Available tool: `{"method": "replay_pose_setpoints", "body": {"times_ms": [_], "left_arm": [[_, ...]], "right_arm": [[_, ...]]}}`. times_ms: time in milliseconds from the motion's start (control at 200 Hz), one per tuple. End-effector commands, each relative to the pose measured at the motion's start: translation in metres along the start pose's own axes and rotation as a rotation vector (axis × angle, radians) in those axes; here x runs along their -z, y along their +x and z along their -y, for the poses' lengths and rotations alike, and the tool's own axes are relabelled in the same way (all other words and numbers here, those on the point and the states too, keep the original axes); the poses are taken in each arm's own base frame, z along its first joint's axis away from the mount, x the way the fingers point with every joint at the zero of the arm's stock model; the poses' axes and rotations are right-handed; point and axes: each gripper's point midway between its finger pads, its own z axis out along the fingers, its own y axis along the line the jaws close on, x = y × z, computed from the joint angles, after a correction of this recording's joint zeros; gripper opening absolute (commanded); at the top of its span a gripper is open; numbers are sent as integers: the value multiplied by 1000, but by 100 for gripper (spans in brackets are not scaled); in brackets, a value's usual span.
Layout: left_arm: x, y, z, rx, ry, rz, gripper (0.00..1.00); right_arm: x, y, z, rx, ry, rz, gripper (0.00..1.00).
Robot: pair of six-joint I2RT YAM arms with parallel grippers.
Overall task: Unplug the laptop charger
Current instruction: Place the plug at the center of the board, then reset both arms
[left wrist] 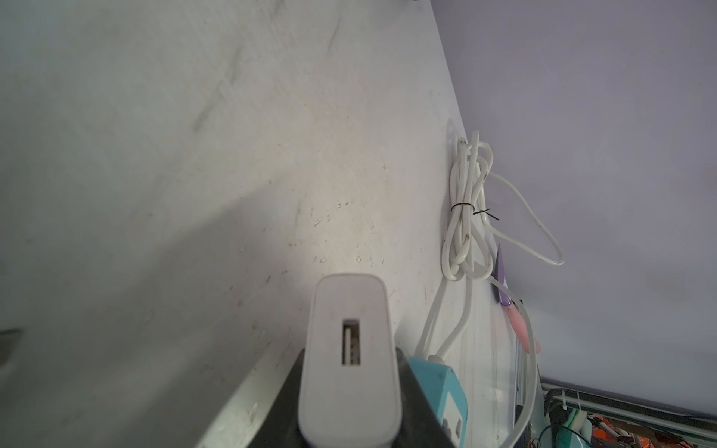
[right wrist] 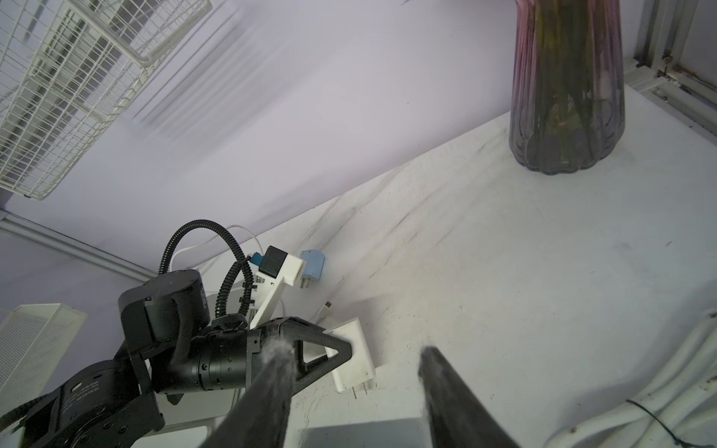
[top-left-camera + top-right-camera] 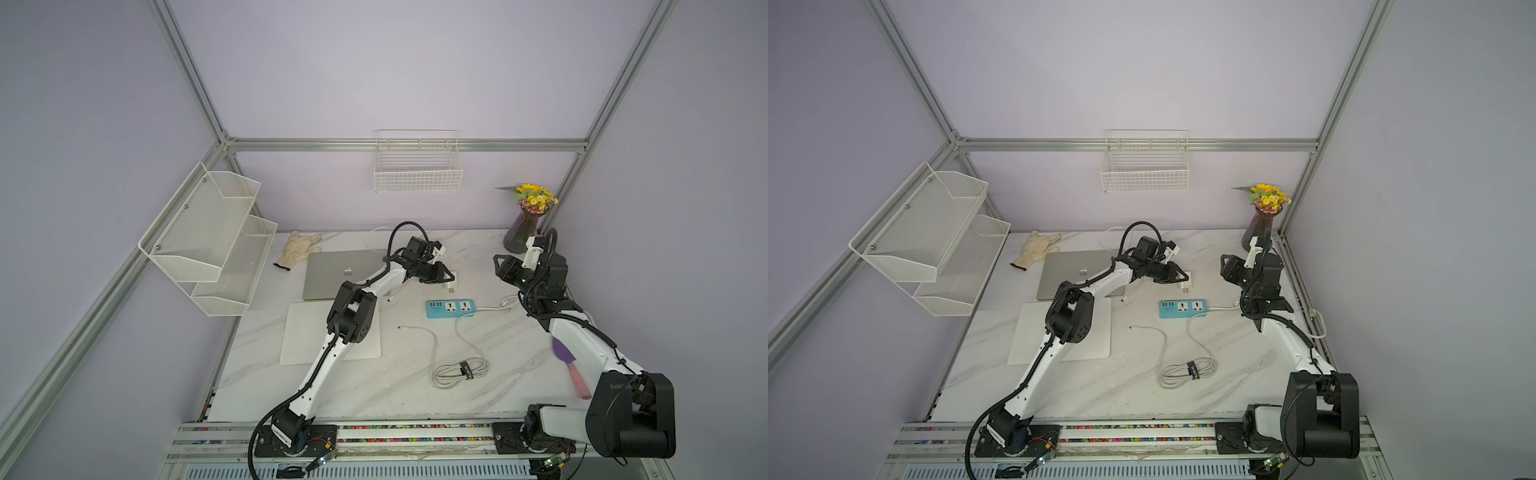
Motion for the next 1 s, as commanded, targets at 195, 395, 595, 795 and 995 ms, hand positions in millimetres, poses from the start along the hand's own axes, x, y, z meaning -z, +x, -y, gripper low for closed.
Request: {"method": "replay_pose_setpoints", "body": {"times_ms": [195, 395, 595, 795, 995], "left_arm": [[31, -45, 42, -188, 27, 146, 77], [107, -93, 51, -333, -204, 297, 100], [257, -109, 79, -525, -481, 587, 100], [391, -36, 41, -521, -878, 904, 100], [476, 77, -52, -277, -1542, 833, 100]], "right_arm": [[-6, -13, -12, -18, -50, 46, 56], [-5, -20, -12, -11, -47, 77, 57], [-2, -31, 7, 89, 113, 152, 74], [-8, -16, 31, 241, 331, 116, 81], [-6, 33, 52, 330, 435, 58, 82]]}}
